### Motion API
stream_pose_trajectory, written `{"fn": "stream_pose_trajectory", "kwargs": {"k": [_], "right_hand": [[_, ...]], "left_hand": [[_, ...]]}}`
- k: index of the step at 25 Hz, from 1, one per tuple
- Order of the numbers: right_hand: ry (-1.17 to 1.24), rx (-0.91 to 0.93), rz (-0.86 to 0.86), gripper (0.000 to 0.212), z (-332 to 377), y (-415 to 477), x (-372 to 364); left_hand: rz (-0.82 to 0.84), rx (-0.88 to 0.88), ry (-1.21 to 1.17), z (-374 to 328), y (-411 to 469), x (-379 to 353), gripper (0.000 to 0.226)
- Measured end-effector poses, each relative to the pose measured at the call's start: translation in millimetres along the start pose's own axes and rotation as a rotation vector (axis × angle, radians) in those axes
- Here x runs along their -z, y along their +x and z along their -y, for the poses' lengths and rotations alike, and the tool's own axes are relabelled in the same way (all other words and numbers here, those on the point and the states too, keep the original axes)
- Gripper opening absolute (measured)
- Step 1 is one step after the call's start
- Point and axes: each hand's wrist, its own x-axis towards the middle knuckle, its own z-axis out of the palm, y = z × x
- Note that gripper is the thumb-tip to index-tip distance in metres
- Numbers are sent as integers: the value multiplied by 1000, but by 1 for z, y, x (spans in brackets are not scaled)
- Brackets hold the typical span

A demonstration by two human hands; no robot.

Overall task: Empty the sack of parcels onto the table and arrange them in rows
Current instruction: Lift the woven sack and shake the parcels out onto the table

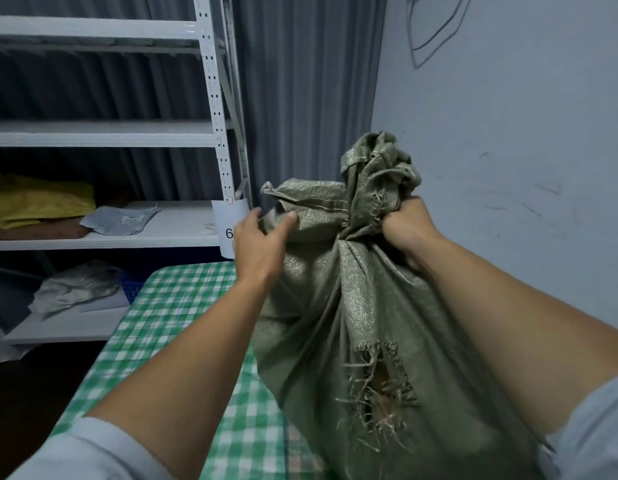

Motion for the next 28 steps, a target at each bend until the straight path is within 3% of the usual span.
{"fn": "stream_pose_trajectory", "kwargs": {"k": [2,6,9,13,16,18,21,23,26,28], "right_hand": [[-27,-13,10,18,3,-4,0],[-82,-26,140,19,4,-15,6],[-102,75,233,36,3,-22,4],[-124,149,86,37,-8,-8,12],[-168,55,-48,53,-17,-3,18],[-166,13,-26,49,-23,-3,18],[-209,-19,-91,49,-24,2,24],[-278,-16,-143,51,-9,11,34],[-196,34,-198,55,26,29,45],[-186,56,-167,63,33,27,42]], "left_hand": [[92,39,-133,8,3,-1,66],[68,8,-134,12,1,-4,35],[-81,4,-90,-5,4,2,25],[-339,95,-476,-46,40,24,24],[-177,179,-464,-41,43,20,26],[-54,223,-342,-23,33,11,26],[-174,222,-148,-21,29,21,26],[-290,181,-165,-47,44,33,37],[-235,130,-269,-81,65,29,34],[-124,214,-261,-68,57,14,27]]}}
